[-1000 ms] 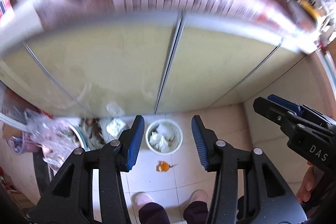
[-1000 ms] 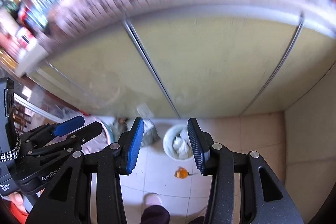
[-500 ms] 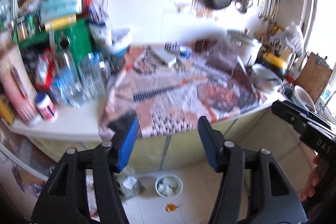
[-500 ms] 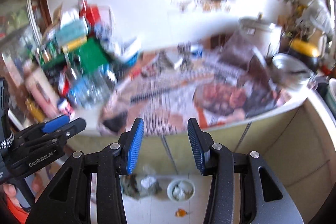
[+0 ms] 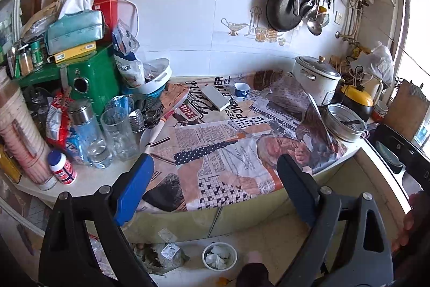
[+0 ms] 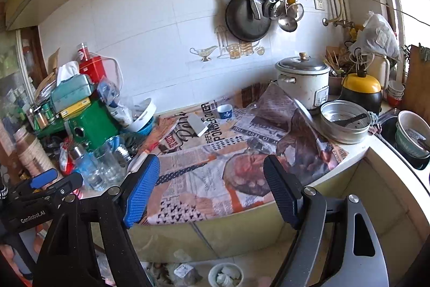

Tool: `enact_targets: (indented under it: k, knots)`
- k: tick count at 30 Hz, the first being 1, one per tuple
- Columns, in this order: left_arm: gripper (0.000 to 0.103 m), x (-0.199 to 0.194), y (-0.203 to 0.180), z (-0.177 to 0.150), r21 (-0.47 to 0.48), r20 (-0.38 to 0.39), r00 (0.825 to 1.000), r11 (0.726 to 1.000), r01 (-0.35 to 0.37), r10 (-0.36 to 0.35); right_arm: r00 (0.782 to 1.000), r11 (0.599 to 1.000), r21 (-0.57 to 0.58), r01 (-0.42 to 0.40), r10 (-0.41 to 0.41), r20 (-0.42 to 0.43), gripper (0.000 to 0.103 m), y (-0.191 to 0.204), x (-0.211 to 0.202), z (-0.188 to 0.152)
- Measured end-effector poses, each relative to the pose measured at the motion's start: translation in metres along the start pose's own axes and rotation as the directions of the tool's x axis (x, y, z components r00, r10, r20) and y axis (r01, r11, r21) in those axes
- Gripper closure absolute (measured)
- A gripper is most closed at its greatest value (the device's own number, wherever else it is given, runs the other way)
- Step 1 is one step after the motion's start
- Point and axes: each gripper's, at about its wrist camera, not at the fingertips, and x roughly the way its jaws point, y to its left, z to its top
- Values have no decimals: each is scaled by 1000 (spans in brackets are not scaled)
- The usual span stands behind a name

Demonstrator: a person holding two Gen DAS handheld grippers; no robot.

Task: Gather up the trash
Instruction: 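Raise both empty tools back up toward the counter, then grasp the white rectangular box with the left tool while the right tool grasps the clear plastic jar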

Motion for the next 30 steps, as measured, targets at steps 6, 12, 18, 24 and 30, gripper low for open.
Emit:
enact_targets:
  k: [6, 12, 18, 24, 30]
  knots:
    - [10, 78, -22, 31, -20, -25, 999, 999, -40, 39, 1000, 1000, -13, -23, 23, -6, 26, -38, 64, 28]
    - [10, 177, -51, 83, -88, -123, 991, 994, -63, 52, 994, 998, -7, -61, 60, -89, 26, -88, 153, 78]
    - [10, 275, -69, 121, -135, -178, 976, 979, -150, 125, 983, 995, -58, -80, 70, -169, 26, -130, 244, 117]
    - [10, 383, -64, 129, -166, -281, 948, 965, -204, 152, 963, 993, -73, -89, 67, -260, 26, -157, 337, 125]
    - [16, 468, -42, 124, -225, -355, 920, 939, -259, 169, 927, 992, -24, -124, 107, -361, 26, -172, 424, 122]
